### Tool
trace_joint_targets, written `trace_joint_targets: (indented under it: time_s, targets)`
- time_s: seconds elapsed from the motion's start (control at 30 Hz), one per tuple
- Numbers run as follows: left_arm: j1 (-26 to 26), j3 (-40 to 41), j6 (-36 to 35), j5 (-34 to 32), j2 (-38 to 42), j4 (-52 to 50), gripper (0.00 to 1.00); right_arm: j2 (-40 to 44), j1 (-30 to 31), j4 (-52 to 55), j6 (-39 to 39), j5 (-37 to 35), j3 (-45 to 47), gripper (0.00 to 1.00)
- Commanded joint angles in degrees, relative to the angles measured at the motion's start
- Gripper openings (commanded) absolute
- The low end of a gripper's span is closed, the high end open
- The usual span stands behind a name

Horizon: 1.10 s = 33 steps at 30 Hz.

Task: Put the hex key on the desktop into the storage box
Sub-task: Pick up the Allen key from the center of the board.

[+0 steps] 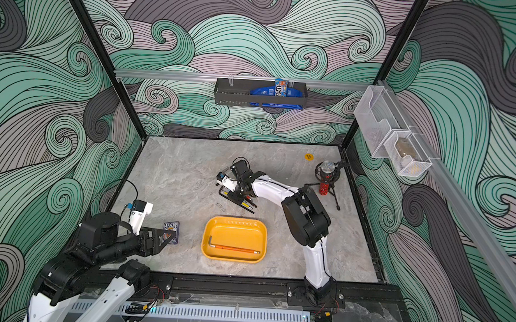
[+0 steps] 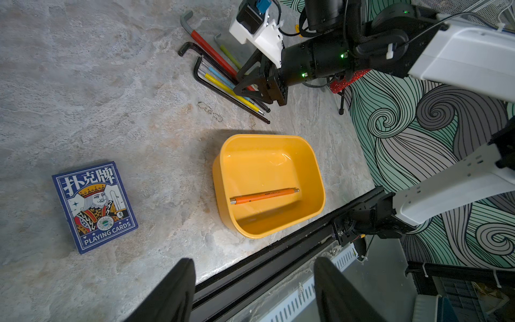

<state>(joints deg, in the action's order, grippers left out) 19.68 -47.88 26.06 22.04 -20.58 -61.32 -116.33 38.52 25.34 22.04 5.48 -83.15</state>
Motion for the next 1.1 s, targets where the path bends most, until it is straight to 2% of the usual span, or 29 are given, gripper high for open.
trace_joint_targets:
  time_s: [0.0, 0.3, 0.83, 1.07]
  targets:
    - [0.27, -1.85, -1.02, 0.44, -0.69, 0.98, 0.7, -2.39, 0.57, 1.21, -0.16, -1.05, -1.04, 0.36]
    - [0.19, -1.93, -0.81, 0.46, -0.9, 1.13, 0.7, -5.07, 1.12, 1.2, -0.95, -3.91, -2.71, 0.36]
    - [0.22, -1.35, -0.77, 0.53, -1.2, 2.08, 0.7, -7.31, 4.07, 5.07, -3.37, -7.85, -4.2, 0.28]
    - [0.27, -1.17, -0.85, 0.63, -1.33, 2.15, 0.7, -6.37, 4.81, 5.08, -3.59, -11.16, -4.33, 0.34]
